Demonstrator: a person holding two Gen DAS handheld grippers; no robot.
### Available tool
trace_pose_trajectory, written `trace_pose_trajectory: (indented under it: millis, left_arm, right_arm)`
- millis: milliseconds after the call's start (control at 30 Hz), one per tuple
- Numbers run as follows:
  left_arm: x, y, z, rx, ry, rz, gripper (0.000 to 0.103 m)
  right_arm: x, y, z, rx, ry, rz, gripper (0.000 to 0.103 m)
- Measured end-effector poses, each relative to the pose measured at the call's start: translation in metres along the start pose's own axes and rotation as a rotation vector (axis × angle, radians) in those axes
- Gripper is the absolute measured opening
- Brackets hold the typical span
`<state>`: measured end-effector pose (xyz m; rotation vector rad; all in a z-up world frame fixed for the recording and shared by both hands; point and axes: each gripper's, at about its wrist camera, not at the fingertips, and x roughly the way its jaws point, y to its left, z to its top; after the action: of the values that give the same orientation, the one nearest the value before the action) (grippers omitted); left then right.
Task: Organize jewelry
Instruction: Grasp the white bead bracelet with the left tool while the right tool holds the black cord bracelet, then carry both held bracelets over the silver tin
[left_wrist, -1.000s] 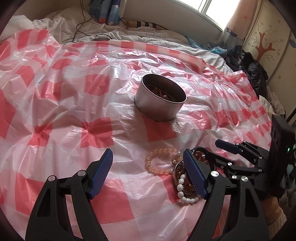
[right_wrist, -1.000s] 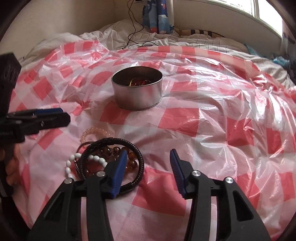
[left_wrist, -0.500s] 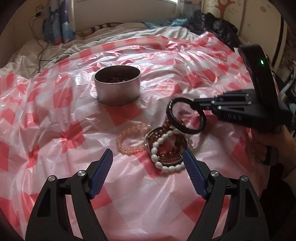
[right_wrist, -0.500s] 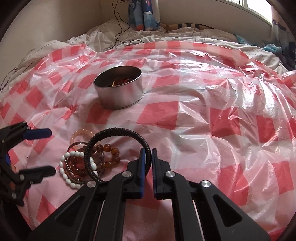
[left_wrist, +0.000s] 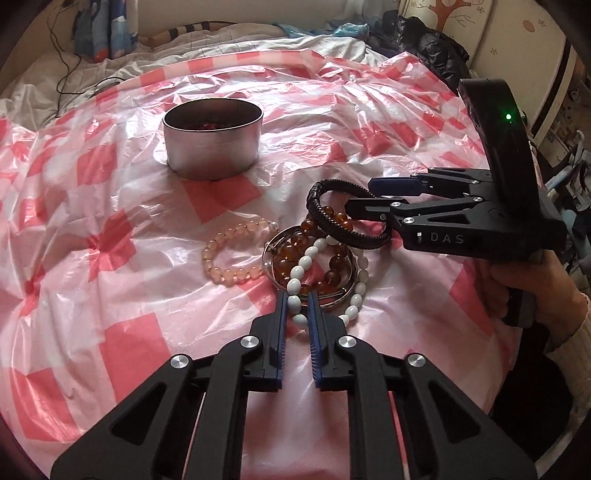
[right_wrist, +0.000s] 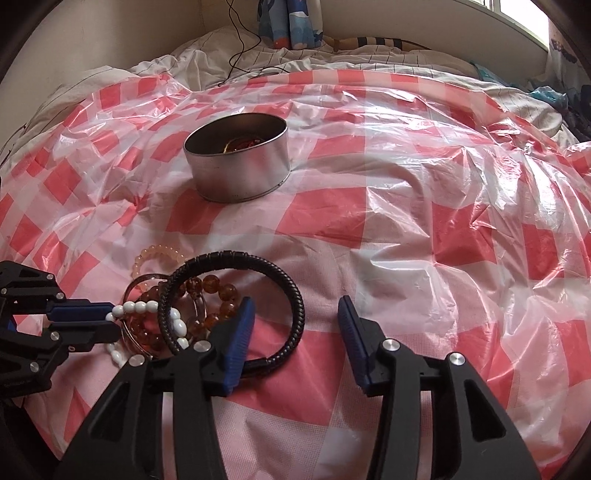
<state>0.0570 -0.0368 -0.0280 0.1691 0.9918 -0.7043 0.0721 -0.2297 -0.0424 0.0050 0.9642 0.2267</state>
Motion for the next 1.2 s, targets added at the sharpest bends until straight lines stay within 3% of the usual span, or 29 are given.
trace_pose_trajectory:
  millis: [67,100,133,267,533,733,900,1200]
  left_arm:
    - [-0.005,0.005,-0.001,-0.012,-0.012,-0.008,0.007]
    - [-0.009,0.007,-0.001,-0.019,-0.025,-0.011,0.007]
    - [-0.013,0.009,0.0,-0.028,-0.043,-0.014,0.007]
    - [-0.029,0.026,0.004,-0.093,-0.113,0.002,0.007]
    - [-0.02,0.034,0.003,-0.09,-0.062,0.087,0.007]
    - [-0.036,0.03,0.008,-0.064,-0.154,0.117,0.007]
    - [-0.046,0.013,0.015,0.015,-0.231,0.15,0.007]
    - [-0.034,0.0,0.027,0.062,-0.221,0.264,0.007]
  right_arm:
    - [0.001,0.0,0.0,-0.001,0.0,0.004,0.046]
    - [0.001,0.0,0.0,0.001,-0.003,0.008,0.038]
    - [0.0,-0.001,0.0,0.01,-0.005,0.02,0.021]
    - [-0.004,-0.011,0.001,0.074,-0.027,0.075,0.01]
    - [-0.017,-0.025,0.004,0.167,-0.081,0.146,0.01]
    - [-0.029,-0.027,0.008,0.173,-0.134,0.169,0.01]
    - [-0.042,-0.021,0.012,0.131,-0.19,0.129,0.01]
    - [-0.052,-0.002,0.015,0.031,-0.233,0.061,0.01]
